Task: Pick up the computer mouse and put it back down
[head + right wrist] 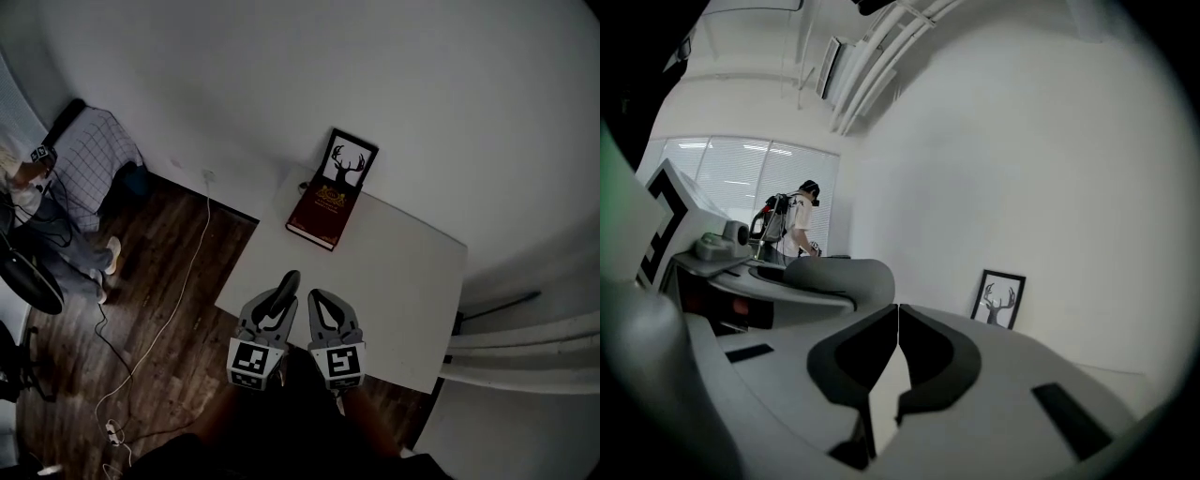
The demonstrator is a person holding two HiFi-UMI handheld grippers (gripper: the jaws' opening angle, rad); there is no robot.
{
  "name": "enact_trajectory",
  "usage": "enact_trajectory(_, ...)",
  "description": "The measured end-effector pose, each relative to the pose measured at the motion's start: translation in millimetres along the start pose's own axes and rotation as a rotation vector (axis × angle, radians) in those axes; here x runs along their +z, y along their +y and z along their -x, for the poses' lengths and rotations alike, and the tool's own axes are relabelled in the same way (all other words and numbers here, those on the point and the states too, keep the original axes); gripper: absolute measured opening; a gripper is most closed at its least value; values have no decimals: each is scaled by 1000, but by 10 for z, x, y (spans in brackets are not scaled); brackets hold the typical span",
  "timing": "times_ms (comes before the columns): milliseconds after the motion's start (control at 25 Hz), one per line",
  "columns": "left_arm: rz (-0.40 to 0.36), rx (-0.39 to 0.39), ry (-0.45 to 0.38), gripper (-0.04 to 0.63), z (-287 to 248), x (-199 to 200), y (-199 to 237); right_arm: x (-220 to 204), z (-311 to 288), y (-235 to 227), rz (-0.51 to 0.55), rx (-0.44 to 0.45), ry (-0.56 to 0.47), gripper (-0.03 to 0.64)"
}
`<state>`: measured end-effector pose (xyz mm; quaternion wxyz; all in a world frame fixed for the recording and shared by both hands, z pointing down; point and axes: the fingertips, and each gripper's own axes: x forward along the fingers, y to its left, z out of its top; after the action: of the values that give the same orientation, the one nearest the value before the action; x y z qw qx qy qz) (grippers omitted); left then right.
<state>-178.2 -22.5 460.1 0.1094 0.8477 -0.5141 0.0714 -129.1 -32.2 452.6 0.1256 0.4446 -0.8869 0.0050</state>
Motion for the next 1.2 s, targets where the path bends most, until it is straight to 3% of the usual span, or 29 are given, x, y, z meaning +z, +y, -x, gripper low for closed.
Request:
enact_trajectory(120, 50, 8, 21, 124, -146, 9, 100, -42, -179, -89, -10, 27, 6, 21)
enact_trajectory(280, 186, -10, 32, 124, -426, -74, 175, -145, -363, -301, -52, 38, 29, 21)
enact_trajectory(440, 290, -40, 61, 124, -723, -279, 176, -249, -510, -539, -45, 40, 39, 21)
enact_trajectory(680, 506, -56, 85, 124, -1000, -592, 320, -388, -599, -760, -44, 10, 97, 21)
enact_trajectory(1040, 605, -28, 188, 124, -1312, -1031, 413, -511, -641, -714, -21, 31, 156, 21)
enact_trajectory(1200, 611, -19, 220, 124, -1488, -1171, 440, -594, -704, -752, -38, 40, 174, 21)
